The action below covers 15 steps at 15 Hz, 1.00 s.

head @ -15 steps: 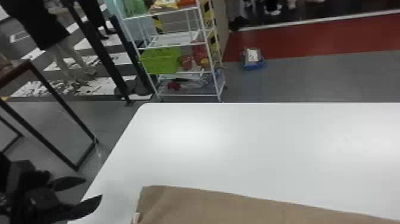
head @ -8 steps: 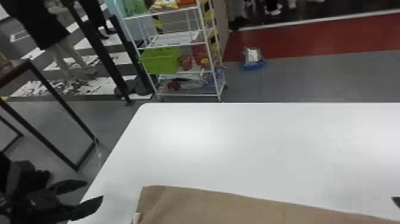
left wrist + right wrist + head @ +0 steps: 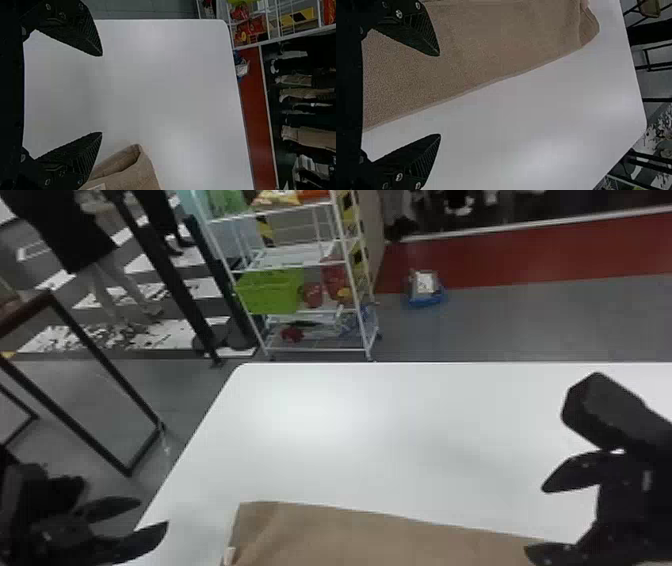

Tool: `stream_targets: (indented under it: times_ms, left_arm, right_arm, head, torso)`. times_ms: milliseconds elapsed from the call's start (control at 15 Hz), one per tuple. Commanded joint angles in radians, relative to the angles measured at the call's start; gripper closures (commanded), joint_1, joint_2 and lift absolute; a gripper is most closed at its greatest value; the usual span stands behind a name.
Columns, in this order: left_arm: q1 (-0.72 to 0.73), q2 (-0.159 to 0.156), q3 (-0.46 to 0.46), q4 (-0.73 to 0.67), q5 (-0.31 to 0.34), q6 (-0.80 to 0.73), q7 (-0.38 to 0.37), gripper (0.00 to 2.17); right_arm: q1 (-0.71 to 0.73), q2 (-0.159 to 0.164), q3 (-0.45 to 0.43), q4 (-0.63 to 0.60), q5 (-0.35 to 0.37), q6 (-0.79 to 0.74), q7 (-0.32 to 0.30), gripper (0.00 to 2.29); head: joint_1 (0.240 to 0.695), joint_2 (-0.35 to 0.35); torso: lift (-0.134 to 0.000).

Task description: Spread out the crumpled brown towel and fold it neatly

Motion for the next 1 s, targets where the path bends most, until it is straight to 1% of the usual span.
stream_targets:
  times_ms: [0, 133, 267, 333, 400, 467, 600, 733, 800, 933]
  left_arm:
    - [-0.001, 0.001, 0.001, 0.003, 0.0, -0.003, 0.002, 0.2]
    - [-0.004, 0.001, 0.001, 0.006, 0.0, -0.003, 0.003, 0.2]
    - [-0.004, 0.001, 0.001, 0.008, -0.002, -0.003, 0.003, 0.2]
    - [-0.005, 0.003, -0.001, 0.01, -0.002, -0.003, 0.003, 0.2]
    - [-0.005, 0.003, 0.001, 0.011, -0.002, -0.003, 0.003, 0.2]
    - [-0.007, 0.003, 0.001, 0.01, -0.002, -0.003, 0.003, 0.2]
    - [-0.007, 0.001, 0.001, 0.011, -0.002, -0.003, 0.003, 0.2]
    - [-0.007, 0.001, 0.001, 0.014, 0.0, -0.009, 0.003, 0.2]
    - [-0.007, 0.001, 0.001, 0.014, 0.0, -0.009, 0.003, 0.2]
    - [-0.007, 0.001, -0.001, 0.016, 0.0, -0.012, 0.005, 0.2]
  right_arm:
    - [0.017, -0.012, 0.101, -0.005, 0.047, 0.0, 0.014, 0.17]
    - [0.03, -0.026, 0.172, -0.003, 0.091, -0.01, 0.014, 0.19]
    - [0.032, -0.026, 0.213, -0.003, 0.113, -0.022, 0.014, 0.21]
    - [0.026, -0.029, 0.247, -0.003, 0.136, -0.031, 0.014, 0.22]
    - [0.015, -0.029, 0.281, -0.002, 0.143, -0.031, 0.014, 0.26]
    - [0.003, -0.021, 0.308, 0.0, 0.146, -0.031, 0.014, 0.27]
    - [-0.025, 0.005, 0.376, 0.01, 0.162, -0.031, 0.014, 0.29]
    - [-0.045, 0.042, 0.423, 0.033, 0.171, -0.031, 0.014, 0.29]
    - [-0.049, 0.052, 0.448, 0.047, 0.185, -0.034, 0.014, 0.29]
    - [-0.056, 0.086, 0.494, 0.093, 0.235, -0.043, 0.014, 0.38]
  head:
    - [0.695, 0.35]
    - [0.695, 0.35]
    - [0.695, 0.35]
    - [0.695, 0.35]
    - [0.695, 0.35]
    - [0.695, 0.35]
    - [0.695, 0.35]
    - [0.695, 0.35]
    - [0.695, 0.35]
    - [0.695, 0.35]
  torso:
    - [-0.122]
    - [-0.122]
    - [-0.122]
    - [-0.122]
    - [-0.122]
    - [-0.122]
    - [-0.122]
    - [-0.122]
    - [-0.122]
    - [-0.122]
